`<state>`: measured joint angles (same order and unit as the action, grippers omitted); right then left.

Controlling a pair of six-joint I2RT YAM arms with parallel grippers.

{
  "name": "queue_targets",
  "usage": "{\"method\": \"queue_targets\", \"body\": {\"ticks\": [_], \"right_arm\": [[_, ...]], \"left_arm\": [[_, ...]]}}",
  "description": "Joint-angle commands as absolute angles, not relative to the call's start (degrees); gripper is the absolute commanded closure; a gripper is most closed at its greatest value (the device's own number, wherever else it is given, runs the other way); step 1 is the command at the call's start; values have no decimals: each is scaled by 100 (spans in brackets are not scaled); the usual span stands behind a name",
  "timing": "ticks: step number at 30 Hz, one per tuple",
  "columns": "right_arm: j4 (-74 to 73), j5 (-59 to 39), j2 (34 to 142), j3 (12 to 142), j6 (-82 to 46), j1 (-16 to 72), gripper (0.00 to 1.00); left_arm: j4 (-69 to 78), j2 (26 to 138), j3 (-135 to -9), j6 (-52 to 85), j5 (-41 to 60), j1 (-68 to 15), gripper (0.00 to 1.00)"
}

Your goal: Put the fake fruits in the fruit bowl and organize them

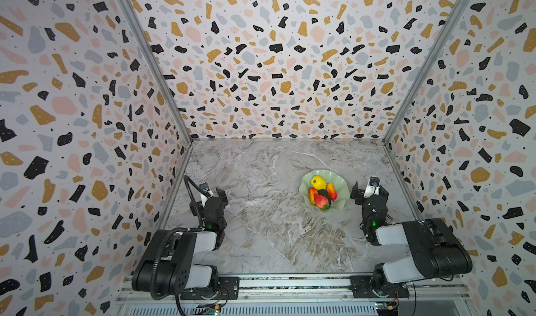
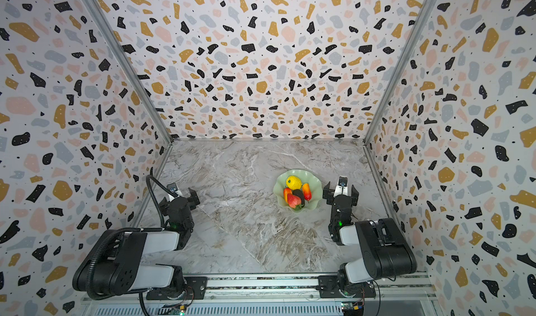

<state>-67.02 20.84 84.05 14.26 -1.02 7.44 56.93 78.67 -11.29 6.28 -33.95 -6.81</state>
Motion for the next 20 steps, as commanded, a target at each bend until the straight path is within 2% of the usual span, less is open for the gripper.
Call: {"method": "queue_targets", "body": {"ticks": [1,2,3,4,6,20], "right_arm": [[-6639,1156,8336,1351,-253,514,1],[-7397,938,8530,1061,-248,417,1],[-8083,1010,8713,905,-157,470,1],[-7775,1051,8631,978,-154,496,1],[-7178,1090,8468,1101,-177,522,1],[-7264,1187,8523,1109,-131,580,1]], "left_arm": [[7400,8112,-785,368,-3059,-757,1],[7932,8306,-663,304,-3117,-765,1],[7598,8245,-741,332,-3110,-765,1],[6904,8006,-899,387,-3073,-757,1],[7188,8056,-827,364,-3084,-765,0],[6990,7977,-861,368,-3072,-773,0]]}}
